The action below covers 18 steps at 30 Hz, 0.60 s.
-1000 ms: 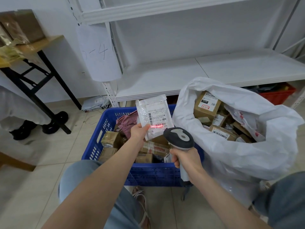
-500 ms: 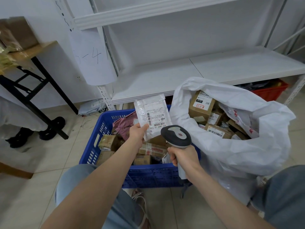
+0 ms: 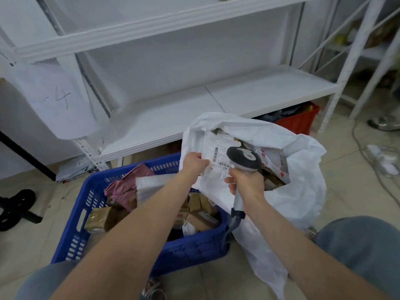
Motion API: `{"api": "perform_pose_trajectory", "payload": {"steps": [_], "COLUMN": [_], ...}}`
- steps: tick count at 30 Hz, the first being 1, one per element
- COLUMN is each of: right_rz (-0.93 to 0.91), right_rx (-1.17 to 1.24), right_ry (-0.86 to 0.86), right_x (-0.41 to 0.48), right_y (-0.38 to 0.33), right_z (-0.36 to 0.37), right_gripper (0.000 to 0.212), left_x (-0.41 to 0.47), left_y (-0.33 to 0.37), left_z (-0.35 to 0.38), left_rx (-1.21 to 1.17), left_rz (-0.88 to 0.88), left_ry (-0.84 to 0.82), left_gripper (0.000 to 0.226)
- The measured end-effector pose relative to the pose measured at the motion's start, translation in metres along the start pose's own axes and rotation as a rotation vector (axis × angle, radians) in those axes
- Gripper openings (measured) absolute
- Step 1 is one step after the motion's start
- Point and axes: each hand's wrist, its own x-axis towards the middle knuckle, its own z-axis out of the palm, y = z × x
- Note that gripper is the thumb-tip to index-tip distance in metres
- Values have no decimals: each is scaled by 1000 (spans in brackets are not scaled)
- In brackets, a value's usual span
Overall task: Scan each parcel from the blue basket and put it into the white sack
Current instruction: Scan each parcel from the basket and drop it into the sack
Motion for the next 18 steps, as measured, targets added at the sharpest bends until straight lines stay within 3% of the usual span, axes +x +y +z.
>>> {"api": "perform_pose_trajectory", "payload": {"steps": [6,9,12,18], "right_rz": [44,21,26,111], "right_rx": [19,-36,-38,-109], "right_ry": [83,99,64,-111], "right_x": [44,52,50,27], "right_y": [-6,-8,-4,25], "right_z": [-26,-30,-22,34], "right_gripper": [6,16,12,7], "left_x": [39,38,34,23], "left_y": [11,20,18,-38], "left_z": [77,83,51,-53], "left_rx": [51,74,-25,-86], "left_rz": [-63,-6,-11,-78], "left_ry": [-131,-211,-201,-14], "left_gripper": [31,32,39,18]}}
